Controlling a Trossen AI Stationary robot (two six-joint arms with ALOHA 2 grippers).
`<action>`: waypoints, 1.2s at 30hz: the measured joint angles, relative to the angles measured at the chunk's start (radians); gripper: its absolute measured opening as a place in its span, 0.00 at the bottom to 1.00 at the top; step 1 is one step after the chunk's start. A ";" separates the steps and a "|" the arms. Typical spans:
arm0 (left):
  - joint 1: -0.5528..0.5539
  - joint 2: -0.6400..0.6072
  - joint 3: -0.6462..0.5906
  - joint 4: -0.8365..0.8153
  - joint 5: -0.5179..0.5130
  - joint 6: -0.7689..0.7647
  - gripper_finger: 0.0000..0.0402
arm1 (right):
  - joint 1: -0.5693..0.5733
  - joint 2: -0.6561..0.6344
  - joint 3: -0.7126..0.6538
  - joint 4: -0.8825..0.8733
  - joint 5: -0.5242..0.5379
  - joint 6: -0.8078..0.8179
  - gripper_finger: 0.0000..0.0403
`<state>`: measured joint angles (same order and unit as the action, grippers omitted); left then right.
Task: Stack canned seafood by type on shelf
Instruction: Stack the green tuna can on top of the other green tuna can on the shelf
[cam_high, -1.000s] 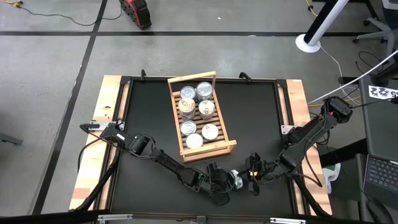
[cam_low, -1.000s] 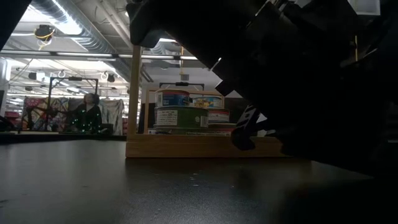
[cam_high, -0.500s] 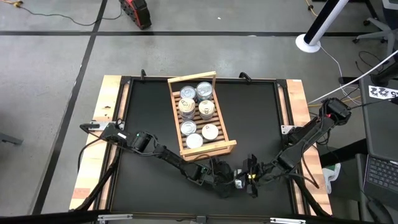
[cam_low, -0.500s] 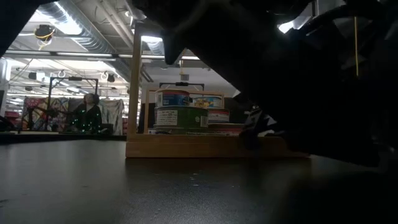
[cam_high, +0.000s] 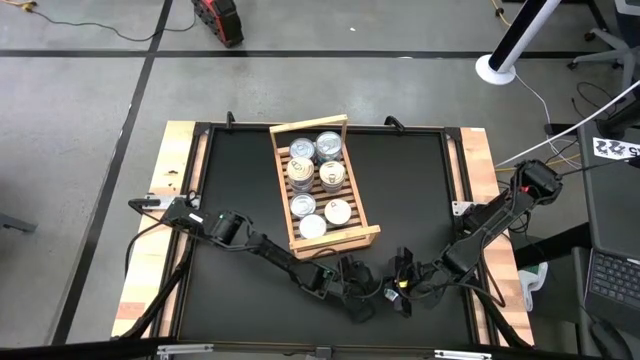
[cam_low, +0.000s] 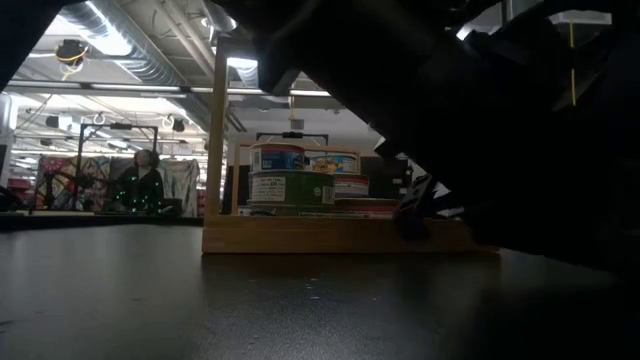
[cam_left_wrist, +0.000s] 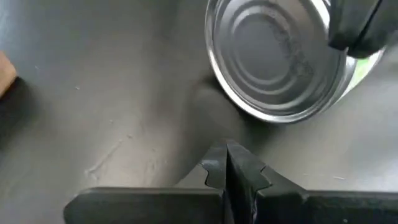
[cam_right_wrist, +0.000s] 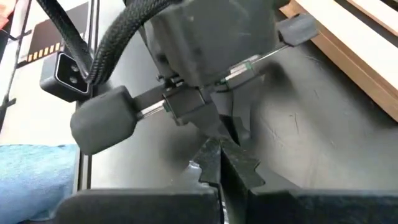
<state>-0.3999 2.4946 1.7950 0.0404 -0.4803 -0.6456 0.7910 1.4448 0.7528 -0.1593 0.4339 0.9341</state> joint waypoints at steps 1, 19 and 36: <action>-0.001 -0.004 0.000 -0.006 0.001 0.010 0.00 | 0.000 0.000 0.000 0.000 0.000 -0.002 0.01; -0.007 -0.036 0.005 0.002 -0.002 0.071 0.00 | 0.001 -0.179 0.001 0.014 -0.180 -0.350 0.03; -0.005 -0.036 0.007 0.001 -0.002 0.076 0.00 | 0.000 -0.171 0.002 0.048 -0.344 -0.746 0.72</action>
<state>-0.4053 2.4584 1.8019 0.0417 -0.4822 -0.5697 0.7914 1.2743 0.7551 -0.1117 0.0898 0.1880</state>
